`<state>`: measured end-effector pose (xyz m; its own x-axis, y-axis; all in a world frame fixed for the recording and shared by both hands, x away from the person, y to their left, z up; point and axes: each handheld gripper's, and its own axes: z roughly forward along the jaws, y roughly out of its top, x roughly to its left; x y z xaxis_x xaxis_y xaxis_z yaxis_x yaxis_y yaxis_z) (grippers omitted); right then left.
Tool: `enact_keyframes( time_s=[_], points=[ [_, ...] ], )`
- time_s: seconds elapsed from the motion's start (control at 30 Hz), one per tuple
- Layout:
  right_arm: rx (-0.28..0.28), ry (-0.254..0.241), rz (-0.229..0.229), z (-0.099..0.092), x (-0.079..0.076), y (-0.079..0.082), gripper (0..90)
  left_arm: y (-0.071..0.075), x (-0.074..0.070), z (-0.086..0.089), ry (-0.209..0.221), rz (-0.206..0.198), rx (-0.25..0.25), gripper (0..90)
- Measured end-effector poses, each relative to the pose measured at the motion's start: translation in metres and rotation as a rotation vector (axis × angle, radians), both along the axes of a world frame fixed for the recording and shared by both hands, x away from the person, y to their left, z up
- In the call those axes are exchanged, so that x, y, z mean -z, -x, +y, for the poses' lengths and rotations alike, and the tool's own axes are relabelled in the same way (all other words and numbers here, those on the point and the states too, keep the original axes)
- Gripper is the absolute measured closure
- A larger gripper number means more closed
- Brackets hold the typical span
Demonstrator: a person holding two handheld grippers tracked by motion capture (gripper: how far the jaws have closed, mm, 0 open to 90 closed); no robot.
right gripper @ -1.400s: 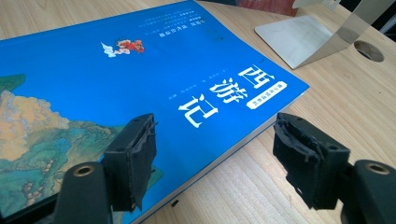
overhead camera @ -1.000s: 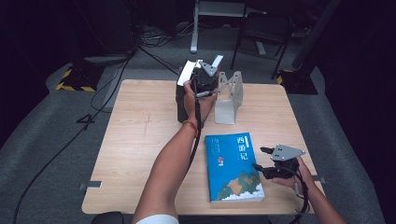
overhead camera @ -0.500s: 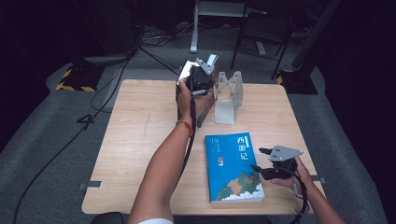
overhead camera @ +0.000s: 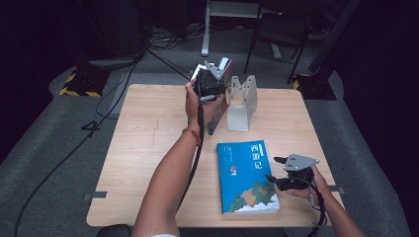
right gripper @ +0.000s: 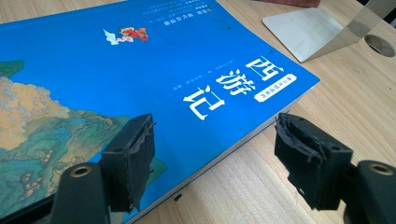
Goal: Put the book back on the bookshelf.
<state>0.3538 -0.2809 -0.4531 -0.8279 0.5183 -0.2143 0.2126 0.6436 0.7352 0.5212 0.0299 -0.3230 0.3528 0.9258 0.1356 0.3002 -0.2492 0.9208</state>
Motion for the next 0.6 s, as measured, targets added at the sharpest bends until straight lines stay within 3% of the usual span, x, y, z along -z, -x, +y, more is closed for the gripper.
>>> enact_keyframes(
  time_s=[0.13, 0.47, 0.6],
  points=[
    [0.003, -0.004, -0.001, 0.000, 0.000, 0.000, 29.2, 0.002, 0.000, 0.005, 0.008, 0.001, 0.009, 46.4],
    [0.035, -0.007, -0.013, -0.003, -0.001, -0.001, 29.2, 0.010, -0.001, 0.013, -0.016, 0.000, 0.061, 41.0],
    [0.036, -0.007, -0.014, -0.004, -0.002, -0.002, 29.3, 0.014, -0.001, 0.017, -0.002, 0.004, 0.078, 40.8]
  ],
)
